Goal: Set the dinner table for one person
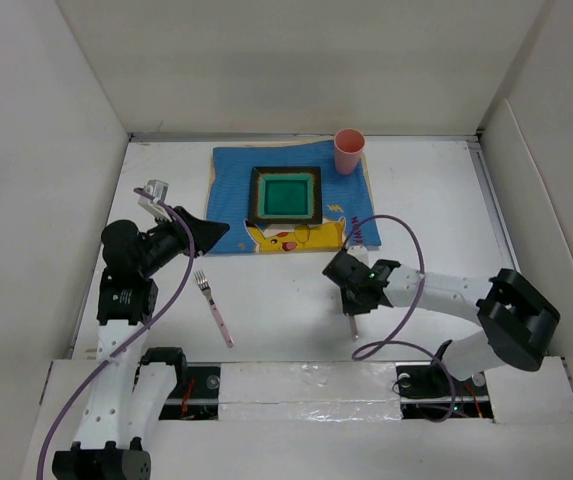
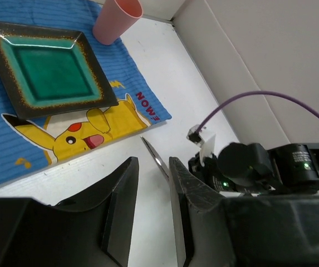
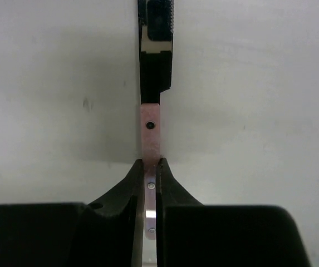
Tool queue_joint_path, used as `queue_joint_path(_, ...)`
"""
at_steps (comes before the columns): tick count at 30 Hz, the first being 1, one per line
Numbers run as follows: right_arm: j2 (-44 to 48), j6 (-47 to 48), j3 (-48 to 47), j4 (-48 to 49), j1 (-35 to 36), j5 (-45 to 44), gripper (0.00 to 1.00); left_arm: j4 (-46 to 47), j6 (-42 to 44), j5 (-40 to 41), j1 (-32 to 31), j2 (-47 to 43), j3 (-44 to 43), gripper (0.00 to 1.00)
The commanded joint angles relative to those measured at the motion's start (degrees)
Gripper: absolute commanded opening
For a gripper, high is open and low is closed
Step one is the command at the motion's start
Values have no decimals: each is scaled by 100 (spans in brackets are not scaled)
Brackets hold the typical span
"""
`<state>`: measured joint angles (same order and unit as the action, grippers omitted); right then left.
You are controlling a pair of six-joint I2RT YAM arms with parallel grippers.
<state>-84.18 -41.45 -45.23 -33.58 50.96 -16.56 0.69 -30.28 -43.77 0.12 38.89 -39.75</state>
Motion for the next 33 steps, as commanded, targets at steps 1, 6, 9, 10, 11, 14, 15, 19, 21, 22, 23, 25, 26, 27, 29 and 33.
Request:
queue_joint_path(1, 585, -538, -29, -971, 527, -137, 0, 283, 22, -123, 41, -5, 28, 26)
queue_joint_path(6, 1727, -487, -521, -1441, 766, -347, 0, 292, 22, -123, 41, 74, 37, 26)
queue_joint_path(9, 1713, 231, -907, -889, 303, -349, 0, 248, 57, -9, 41, 118, 28, 26)
queue_joint_path(10, 1451, 800, -1126, -487, 48, -270, 0, 221, 58, 26, 41, 101, 37, 27)
queue_joint_path(11, 1257, 1266, -1250, -265, -415, -130, 0, 212, 84, 105, 41, 92, 55, 27)
queue_joint_path(14, 291, 1850, -1915, 343, -1069, 169, 0, 125, 110, 271, 41, 83, 72, 30)
queue_joint_path(15, -155, 2173, -2102, 639, -1314, 379, 0, 55, 154, 307, 41, 109, 72, 31)
queue_joint_path(19, -1089, 2597, -3086, 801, -1825, 618, 0, 89, 137, 343, 41, 153, 90, 32)
queue_joint_path(21, -1670, 2694, -3621, 792, -1949, 854, 0, 81, 145, 360, 41, 215, 64, 32)
queue_joint_path(22, -1820, 2773, -3755, 862, -2028, 838, 0, 54, 154, 352, 41, 259, 55, 32)
queue_joint_path(23, -2108, 2774, -3887, 862, -2081, 821, 0, 54, 154, 325, 41, 259, 63, 32)
queue_joint_path(25, -2382, 2765, -4221, 897, -2238, 891, 0, 80, 137, 316, 41, 276, 81, 32)
queue_joint_path(26, -2497, 2748, -4283, 923, -2300, 926, 0, 63, 145, 308, 41, 303, 64, 32)
queue_joint_path(27, -2646, 2730, -4318, 985, -2353, 1039, 0, 54, 145, 299, 41, 320, 46, 32)
queue_joint_path(29, -2796, 2643, -4362, 1204, -2449, 1154, 0, 54, 146, 255, 41, 373, 46, 32)
queue_joint_path(33, -3174, 2511, -4503, 1319, -2582, 1234, 0, 45, 154, 263, 41, 417, 37, 32)
